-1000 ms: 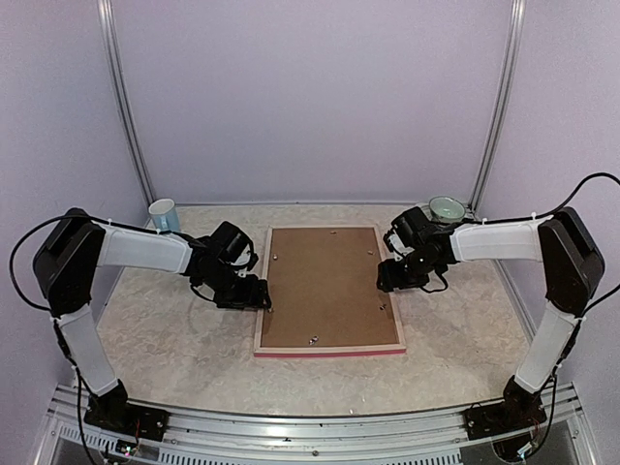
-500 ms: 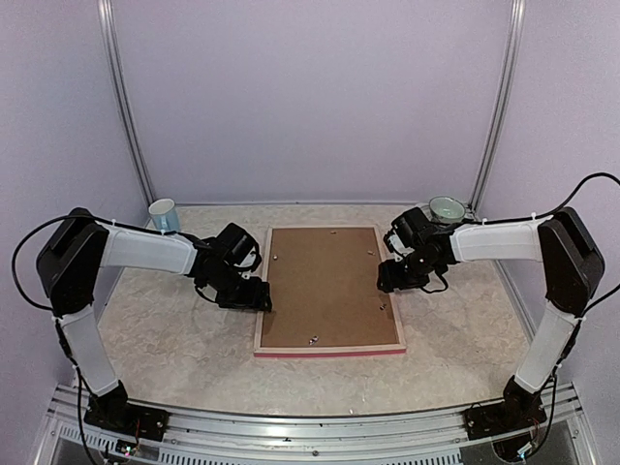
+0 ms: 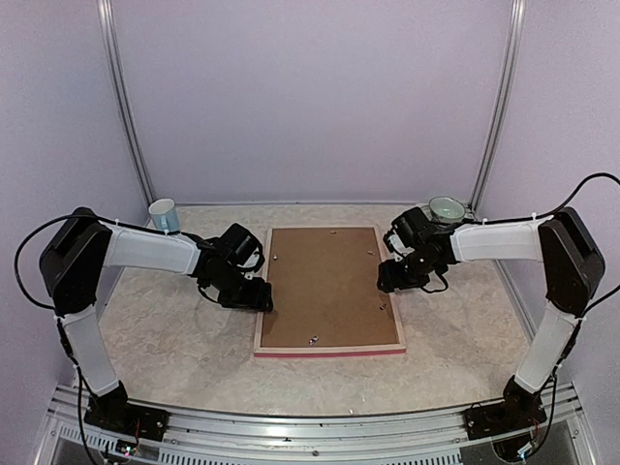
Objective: Put the photo into the frame
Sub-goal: Press the fastener onto the backboard.
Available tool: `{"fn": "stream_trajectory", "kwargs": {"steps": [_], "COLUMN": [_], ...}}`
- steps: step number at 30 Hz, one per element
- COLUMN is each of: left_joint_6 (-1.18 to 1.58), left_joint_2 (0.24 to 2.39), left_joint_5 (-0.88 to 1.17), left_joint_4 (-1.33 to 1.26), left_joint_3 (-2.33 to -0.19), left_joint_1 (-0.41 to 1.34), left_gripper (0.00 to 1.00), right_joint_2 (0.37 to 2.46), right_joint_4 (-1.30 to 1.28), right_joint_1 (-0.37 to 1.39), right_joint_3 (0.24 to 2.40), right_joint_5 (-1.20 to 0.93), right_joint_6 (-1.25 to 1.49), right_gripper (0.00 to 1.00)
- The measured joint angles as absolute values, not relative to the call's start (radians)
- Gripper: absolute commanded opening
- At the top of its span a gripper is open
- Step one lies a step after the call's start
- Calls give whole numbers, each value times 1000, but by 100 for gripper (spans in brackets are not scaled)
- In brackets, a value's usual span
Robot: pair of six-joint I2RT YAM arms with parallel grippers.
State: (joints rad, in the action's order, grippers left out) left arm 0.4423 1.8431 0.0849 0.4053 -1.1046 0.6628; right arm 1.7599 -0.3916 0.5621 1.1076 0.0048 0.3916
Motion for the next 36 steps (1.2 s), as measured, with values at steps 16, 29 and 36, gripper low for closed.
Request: {"fn": "stream_trajectory", "kwargs": {"steps": [16, 29, 36], "left_joint_6": [440, 440, 440], "left_joint_2": [1845, 1847, 1846], "left_joint_5": [86, 93, 93], "left_joint_4": [405, 405, 405], "left_joint_3": [-1105, -1105, -1105], "left_joint_1": [663, 664, 664], "left_gripper": [60, 59, 60], "right_joint_2": [1736, 1736, 1736], "right_joint_4": [-393, -394, -402], "right_joint_1": [562, 562, 562], "right_joint_3": [1108, 1108, 1116], "right_joint_5": [5, 5, 10], "right_joint_6": [385, 385, 382], "right_gripper": [60, 60, 60]}}
